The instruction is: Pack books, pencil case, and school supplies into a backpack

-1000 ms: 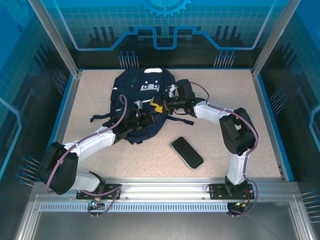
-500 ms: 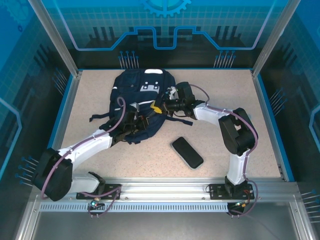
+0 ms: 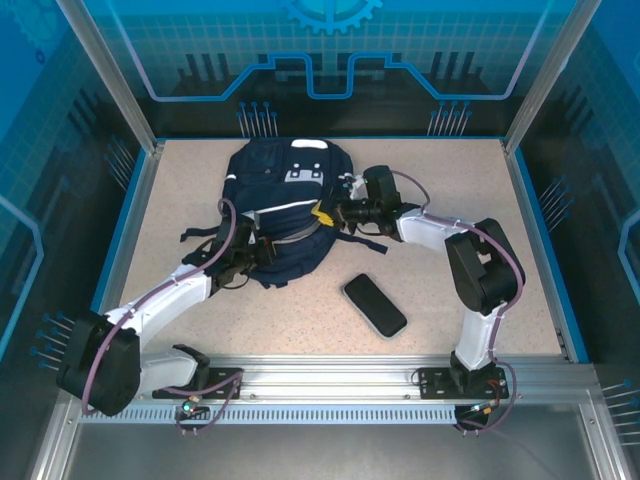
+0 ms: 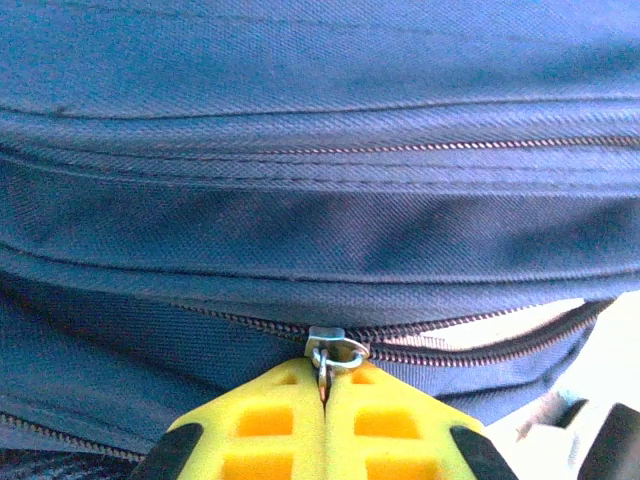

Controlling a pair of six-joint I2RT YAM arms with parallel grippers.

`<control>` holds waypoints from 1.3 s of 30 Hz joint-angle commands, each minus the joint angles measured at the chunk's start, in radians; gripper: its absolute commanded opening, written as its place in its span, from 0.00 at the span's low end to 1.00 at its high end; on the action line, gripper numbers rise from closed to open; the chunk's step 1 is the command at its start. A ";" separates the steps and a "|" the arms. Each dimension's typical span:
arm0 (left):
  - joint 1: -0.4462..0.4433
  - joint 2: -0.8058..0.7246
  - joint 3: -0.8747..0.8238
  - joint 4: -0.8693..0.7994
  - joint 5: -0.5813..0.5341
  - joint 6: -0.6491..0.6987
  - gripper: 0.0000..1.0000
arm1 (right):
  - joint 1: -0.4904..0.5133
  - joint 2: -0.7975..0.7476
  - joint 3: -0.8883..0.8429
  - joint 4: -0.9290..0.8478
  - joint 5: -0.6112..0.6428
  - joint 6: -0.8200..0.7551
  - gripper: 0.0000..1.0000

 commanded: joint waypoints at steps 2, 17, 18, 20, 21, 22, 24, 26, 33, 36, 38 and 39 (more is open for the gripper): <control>-0.002 -0.025 0.008 0.081 0.135 0.081 0.00 | -0.012 -0.042 -0.056 0.129 0.038 0.028 0.34; -0.181 0.070 0.094 0.174 0.164 0.104 0.00 | 0.132 -0.091 -0.042 -0.055 0.193 0.067 0.58; -0.185 0.074 0.095 0.173 0.158 0.105 0.00 | 0.134 -0.099 -0.039 -0.073 0.212 0.057 0.56; -0.184 0.074 0.094 0.163 0.139 0.109 0.00 | 0.130 -0.111 -0.028 -0.113 0.243 0.037 0.48; -0.185 0.072 0.093 0.154 0.126 0.114 0.00 | 0.127 -0.115 -0.022 -0.121 0.252 0.028 0.43; -0.185 0.068 0.093 0.141 0.114 0.122 0.00 | 0.124 -0.115 -0.015 -0.123 0.257 0.021 0.37; -0.185 0.057 0.095 0.105 0.083 0.129 0.00 | 0.118 -0.113 -0.005 -0.128 0.263 0.018 0.27; -0.185 0.040 0.090 0.065 0.042 0.138 0.00 | 0.110 -0.118 -0.005 -0.118 0.265 0.017 0.19; -0.147 -0.046 0.019 -0.046 -0.070 0.152 0.00 | 0.057 -0.180 -0.037 -0.076 0.243 0.001 0.11; -0.091 -0.092 -0.019 -0.077 -0.070 0.152 0.00 | 0.028 -0.201 -0.046 -0.065 0.207 0.004 0.10; -0.059 -0.115 -0.031 -0.096 -0.072 0.154 0.00 | 0.013 -0.212 -0.045 -0.070 0.191 -0.003 0.10; -0.042 -0.123 -0.033 -0.104 -0.073 0.156 0.00 | 0.006 -0.218 -0.045 -0.072 0.188 -0.004 0.09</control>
